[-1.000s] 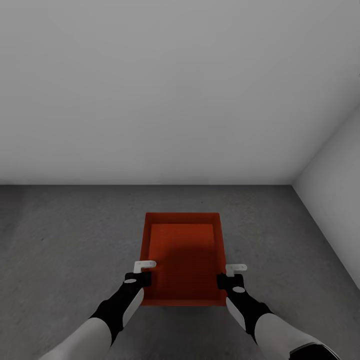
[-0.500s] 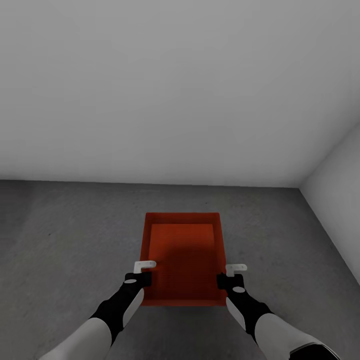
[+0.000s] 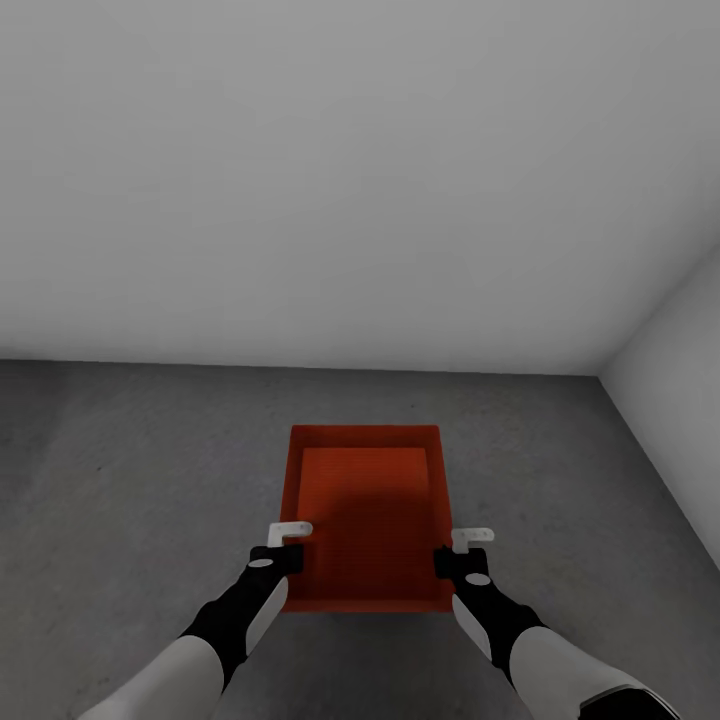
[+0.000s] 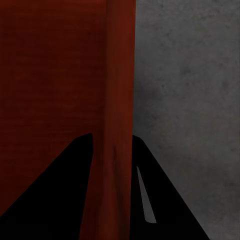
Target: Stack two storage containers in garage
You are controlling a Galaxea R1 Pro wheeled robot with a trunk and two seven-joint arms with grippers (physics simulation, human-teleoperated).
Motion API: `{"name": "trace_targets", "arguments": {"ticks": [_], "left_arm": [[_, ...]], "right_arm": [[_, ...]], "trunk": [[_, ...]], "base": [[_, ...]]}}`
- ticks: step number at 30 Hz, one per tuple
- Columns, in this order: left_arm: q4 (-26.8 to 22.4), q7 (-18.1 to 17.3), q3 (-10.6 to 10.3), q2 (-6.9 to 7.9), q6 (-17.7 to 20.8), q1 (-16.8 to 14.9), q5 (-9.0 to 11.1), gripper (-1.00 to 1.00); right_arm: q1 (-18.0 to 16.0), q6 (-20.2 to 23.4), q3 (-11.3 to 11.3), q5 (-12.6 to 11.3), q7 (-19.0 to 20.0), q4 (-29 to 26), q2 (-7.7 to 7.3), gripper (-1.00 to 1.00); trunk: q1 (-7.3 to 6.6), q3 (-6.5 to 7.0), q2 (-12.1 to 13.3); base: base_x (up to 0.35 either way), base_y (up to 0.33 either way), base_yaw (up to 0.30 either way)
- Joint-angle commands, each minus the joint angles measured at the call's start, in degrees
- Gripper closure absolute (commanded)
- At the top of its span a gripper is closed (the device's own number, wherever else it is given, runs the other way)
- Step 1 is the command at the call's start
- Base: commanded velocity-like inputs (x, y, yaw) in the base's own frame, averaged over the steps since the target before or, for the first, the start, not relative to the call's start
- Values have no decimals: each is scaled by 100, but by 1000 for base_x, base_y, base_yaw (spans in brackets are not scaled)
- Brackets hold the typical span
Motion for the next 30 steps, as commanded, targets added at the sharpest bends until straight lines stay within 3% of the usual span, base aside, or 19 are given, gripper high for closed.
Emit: {"name": "trace_targets", "arguments": {"ticks": [1, 21, 30], "left_arm": [[-165, 156, 69, -1, -225, -3, 233, 100], [-170, 156, 71, 2, -225, -3, 234, 100], [-167, 156, 71, 2, -225, -3, 234, 100]], "right_arm": [[1, -42, -134, -89, -9, 18, 91, 100], [1, -37, -134, -89, -11, 18, 91, 100], [1, -39, -134, -89, -9, 18, 91, 100]], "trunk": [[23, -23, -44], [462, -440, -847], [462, -521, -847]], "base": [[0, 0, 0], [0, 0, 0], [0, 0, 0]]}}
